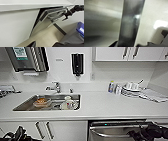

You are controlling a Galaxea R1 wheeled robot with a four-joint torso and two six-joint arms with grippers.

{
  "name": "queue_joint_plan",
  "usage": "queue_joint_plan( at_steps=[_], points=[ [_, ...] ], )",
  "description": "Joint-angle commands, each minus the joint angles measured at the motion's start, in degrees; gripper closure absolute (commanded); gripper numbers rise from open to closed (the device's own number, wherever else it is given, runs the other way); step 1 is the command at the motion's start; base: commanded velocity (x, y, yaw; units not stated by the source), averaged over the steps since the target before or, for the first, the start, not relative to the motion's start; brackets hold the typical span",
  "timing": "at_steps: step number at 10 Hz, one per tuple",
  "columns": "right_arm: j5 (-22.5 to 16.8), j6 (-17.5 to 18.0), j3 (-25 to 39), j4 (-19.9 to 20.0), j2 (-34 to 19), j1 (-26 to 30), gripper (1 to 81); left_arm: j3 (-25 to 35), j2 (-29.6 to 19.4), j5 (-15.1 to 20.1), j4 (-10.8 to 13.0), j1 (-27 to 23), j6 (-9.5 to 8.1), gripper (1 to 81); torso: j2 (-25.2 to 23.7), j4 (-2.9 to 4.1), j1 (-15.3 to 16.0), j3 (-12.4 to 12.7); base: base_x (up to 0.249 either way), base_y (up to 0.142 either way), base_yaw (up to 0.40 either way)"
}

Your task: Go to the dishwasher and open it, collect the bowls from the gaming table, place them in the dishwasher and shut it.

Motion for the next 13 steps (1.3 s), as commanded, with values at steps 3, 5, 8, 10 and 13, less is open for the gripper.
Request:
queue_joint_plan(
  at_steps=[3, 5, 8, 10, 13],
  points=[
    [-5.97, 0.37, 0.79, 2.6, -2.79, 2.98, 1.0, 0.82, -0.36, 1.9, -0.74, -4.57, 0.32, 1.0, 0.0, 0.0, 0.0, 0.0, 0.0, 0.0, 0.0],
    [-5.27, 0.37, 0.44, 2.52, -3.05, 2.54, 1.0, 0.82, -0.27, 1.9, -0.74, -4.57, 0.24, 1.0, 0.0, 0.0, 0.0, 0.0, 0.0, 0.0, 0.0],
    [-4.83, 0.37, 0.7, 2.43, -3.4, 2.45, 1.0, 0.82, -0.27, 1.9, -0.74, -4.57, 0.23, 1.0, 0.0, 0.0, 0.0, 0.0, -0.021, 0.0, 0.0],
    [-4.83, 0.37, 0.87, 2.43, -3.4, 2.36, 1.0, 0.82, -0.27, 1.9, -0.74, -4.57, 0.23, 1.0, 0.05, 0.0, 0.05, -0.02, -0.069, 0.0, 0.0],
    [-4.74, 0.46, 0.87, 2.43, -3.49, 2.27, 1.0, 0.82, -0.27, 1.99, -0.74, -4.57, 0.23, 1.0, 0.0, 0.0, 0.07, -0.02, -0.074, 0.0, 0.0]
  ],
)
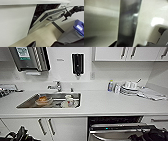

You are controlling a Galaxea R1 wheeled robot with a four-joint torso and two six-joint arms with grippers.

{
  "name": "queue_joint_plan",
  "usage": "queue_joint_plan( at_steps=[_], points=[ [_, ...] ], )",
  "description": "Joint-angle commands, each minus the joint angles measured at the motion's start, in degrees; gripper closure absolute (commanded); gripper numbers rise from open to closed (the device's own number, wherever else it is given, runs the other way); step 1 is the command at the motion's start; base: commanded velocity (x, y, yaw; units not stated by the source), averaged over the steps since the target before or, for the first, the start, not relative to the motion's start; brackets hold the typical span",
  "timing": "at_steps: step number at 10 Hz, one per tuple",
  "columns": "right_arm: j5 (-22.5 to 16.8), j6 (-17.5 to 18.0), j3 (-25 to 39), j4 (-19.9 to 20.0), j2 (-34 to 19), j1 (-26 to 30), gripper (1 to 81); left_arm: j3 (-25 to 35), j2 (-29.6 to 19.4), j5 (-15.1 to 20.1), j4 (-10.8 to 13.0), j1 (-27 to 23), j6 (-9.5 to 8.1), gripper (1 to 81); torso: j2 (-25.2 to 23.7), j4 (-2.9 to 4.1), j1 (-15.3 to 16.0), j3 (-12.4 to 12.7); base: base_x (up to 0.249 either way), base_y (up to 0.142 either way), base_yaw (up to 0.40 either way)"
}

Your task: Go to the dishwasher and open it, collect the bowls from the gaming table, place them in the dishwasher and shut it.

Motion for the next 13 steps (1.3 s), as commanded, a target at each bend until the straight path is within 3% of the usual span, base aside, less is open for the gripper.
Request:
queue_joint_plan(
  at_steps=[1, 3, 4, 9, 13],
  points=[
    [-5.84, 0.04, 0.79, 2.2, -2.72, 4.68, 1.0, 0.87, -1.27, 0.76, -0.65, -4.58, 0.28, 1.0, 0.0, 0.0, 0.0, 0.0, -0.076, 0.0, 0.0],
    [1.79, 0.21, -0.52, 2.47, -3.51, 2.13, 1.0, 0.96, -1.27, 0.84, -0.65, -4.58, 0.28, 1.0, 0.0, 0.0, 0.0, 0.0, -0.076, 0.0, 0.0],
    [2.87, 0.13, -1.32, 2.47, -3.51, 1.25, 1.0, 0.96, -1.27, 0.93, -0.65, -4.58, 0.28, 1.0, 0.0, 0.0, 0.0, 0.0, -0.076, 0.0, 0.0],
    [3.22, -0.13, -2.12, 2.03, -2.37, -0.69, 1.0, 1.05, -0.4, 2.51, -0.65, -4.58, 0.28, 1.0, 0.0, 0.0, 0.02, -0.02, -0.081, 0.0, 0.0],
    [6.3, -0.4, -3.78, 1.85, -1.32, -3.41, 1.0, 1.05, 0.31, 2.51, -0.65, -4.32, 0.28, 1.0, -0.02, 0.0, 0.02, -0.02, -0.087, 0.0, 0.0]
  ],
)
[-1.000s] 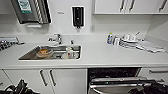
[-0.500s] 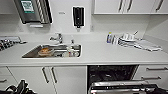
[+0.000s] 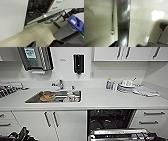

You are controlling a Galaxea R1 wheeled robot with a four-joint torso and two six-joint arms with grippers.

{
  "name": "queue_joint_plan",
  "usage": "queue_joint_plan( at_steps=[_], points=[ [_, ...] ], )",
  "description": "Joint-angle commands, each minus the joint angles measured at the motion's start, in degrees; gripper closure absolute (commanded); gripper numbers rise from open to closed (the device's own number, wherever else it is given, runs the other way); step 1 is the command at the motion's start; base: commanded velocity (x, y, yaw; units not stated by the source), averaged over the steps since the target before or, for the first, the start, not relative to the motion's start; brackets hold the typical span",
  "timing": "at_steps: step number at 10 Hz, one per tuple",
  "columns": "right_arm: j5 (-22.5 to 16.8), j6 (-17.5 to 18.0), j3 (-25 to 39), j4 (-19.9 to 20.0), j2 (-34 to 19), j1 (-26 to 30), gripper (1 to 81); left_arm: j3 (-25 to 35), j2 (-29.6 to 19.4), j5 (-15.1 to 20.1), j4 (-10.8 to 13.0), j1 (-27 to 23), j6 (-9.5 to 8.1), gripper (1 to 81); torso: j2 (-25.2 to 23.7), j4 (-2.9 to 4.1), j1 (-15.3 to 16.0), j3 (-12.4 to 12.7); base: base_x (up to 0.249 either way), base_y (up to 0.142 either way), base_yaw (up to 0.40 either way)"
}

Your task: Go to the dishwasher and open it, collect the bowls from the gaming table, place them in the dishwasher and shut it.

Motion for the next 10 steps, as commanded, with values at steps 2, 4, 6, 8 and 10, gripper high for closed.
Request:
queue_joint_plan(
  at_steps=[2, 4, 6, 8, 10],
  points=[
    [-3.71, -0.72, -0.56, 0.86, 0.58, 2.27, 1.0, 1.09, -1.14, 1.89, -0.65, -4.45, 0.33, 1.0, 0.0, 0.0, 0.0, 0.0, -0.087, 0.0, 0.0],
    [-0.19, -0.37, -4.69, -1.17, 3.58, -0.63, 1.0, 1.09, -1.05, 1.98, -0.56, -3.84, 0.42, 1.0, 0.0, 0.0, 0.0, 0.0, -0.091, 0.0, 0.0],
    [1.13, -0.37, -5.58, -1.09, 3.32, -1.08, 1.0, 1.0, -0.88, 1.98, -0.56, -3.4, 0.42, 1.0, -0.02, 0.0, -0.02, 0.0, -0.095, 0.0, 0.0],
    [2.27, -0.28, -2.94, -1.17, -0.45, -0.28, 1.0, 0.91, -0.79, 1.97, -0.56, -3.31, 0.33, 1.0, 0.0, 0.0, 0.0, 0.0, -0.089, 0.0, 0.0],
    [4.3, -0.81, -0.04, -1.09, -5.38, 0.5, 1.0, 0.82, 0.18, 1.98, -0.48, -2.87, 0.24, 1.0, -0.05, 0.0, -0.04, 0.02, 0.0, 0.0, 0.0]
  ],
)
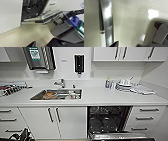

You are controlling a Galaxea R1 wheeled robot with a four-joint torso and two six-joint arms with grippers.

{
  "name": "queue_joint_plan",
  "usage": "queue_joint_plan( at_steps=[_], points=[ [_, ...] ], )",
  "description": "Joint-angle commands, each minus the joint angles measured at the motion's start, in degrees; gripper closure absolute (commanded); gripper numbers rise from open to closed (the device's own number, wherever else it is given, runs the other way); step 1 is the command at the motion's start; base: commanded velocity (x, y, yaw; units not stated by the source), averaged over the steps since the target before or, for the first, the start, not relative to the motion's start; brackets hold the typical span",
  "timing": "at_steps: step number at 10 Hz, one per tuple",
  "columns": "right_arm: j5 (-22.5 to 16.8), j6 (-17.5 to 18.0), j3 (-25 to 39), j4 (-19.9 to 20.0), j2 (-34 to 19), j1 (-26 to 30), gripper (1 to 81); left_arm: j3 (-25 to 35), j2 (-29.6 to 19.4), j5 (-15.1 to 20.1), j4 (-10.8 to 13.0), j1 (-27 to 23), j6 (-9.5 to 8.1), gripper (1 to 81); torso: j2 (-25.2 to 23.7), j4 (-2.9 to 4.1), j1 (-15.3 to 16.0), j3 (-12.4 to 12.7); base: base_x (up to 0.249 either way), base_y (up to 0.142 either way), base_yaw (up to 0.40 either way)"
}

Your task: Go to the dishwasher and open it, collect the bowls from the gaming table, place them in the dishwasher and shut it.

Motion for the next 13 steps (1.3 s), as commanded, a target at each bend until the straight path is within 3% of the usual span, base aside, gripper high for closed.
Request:
queue_joint_plan(
  at_steps=[1, 3, 5, 6, 8, 10, 11, 13],
  points=[
    [0.88, -0.63, 4.77, 0.73, -8.85, 7.65, 1.0, 0.36, -0.35, 0.85, -0.35, -3.24, 0.28, 1.0, 0.0, 0.0, 0.0, 0.0, 0.0, 0.0, 0.0],
    [4.22, -7.22, 7.15, -2.43, -12.91, 7.65, 1.0, -2.1, 0.53, 0.84, -0.17, -0.52, 0.46, 1.0, 0.0, 0.0, 0.0, 0.0, 0.0, 0.0, 0.0],
    [5.63, -24.2, 9.25, -9.52, -13.44, 6.87, 1.0, -6.47, 0.97, 0.23, 0.09, 5.45, 0.81, 1.0, 0.0, 0.0, 0.0, 0.0, 0.0, 0.0, 0.0],
    [5.72, -32.93, 9.17, -10.87, -12.74, 4.95, 1.0, -9.82, 1.58, -0.73, 0.09, 8.68, 0.9, 1.0, 0.0, 0.0, 0.0, 0.0, 0.0, 0.0, 0.0],
    [9.12, -48.04, 11.26, -10.87, -12.99, 1.34, 1.0, -12.81, 2.2, -9.39, 4.38, 16.59, 1.16, 1.0, 0.0, 0.0, 0.0, 0.0, 0.0, 0.0, 0.0],
    [13.01, -60.54, 16.45, -11.05, -15.36, -1.91, 1.0, -17.29, 4.13, -14.52, 6.85, 23.72, 1.16, 1.0, 0.0, 0.0, 0.0, 0.0, 0.0, 0.0, 0.0],
    [13.1, -64.87, 18.04, -11.05, -15.81, -3.24, 1.0, -19.58, 5.1, -17.67, 7.99, 27.94, 1.16, 1.0, 0.0, 0.0, 0.0, 0.0, 0.0, 0.0, 0.0],
    [13.1, -69.1, 19.63, -11.14, -15.9, -5.53, 1.0, -23.8, 6.33, -26.39, 8.97, 35.61, 1.16, 1.0, 0.0, 0.0, 0.0, 0.0, 0.0, 0.0, 0.0]
  ],
)
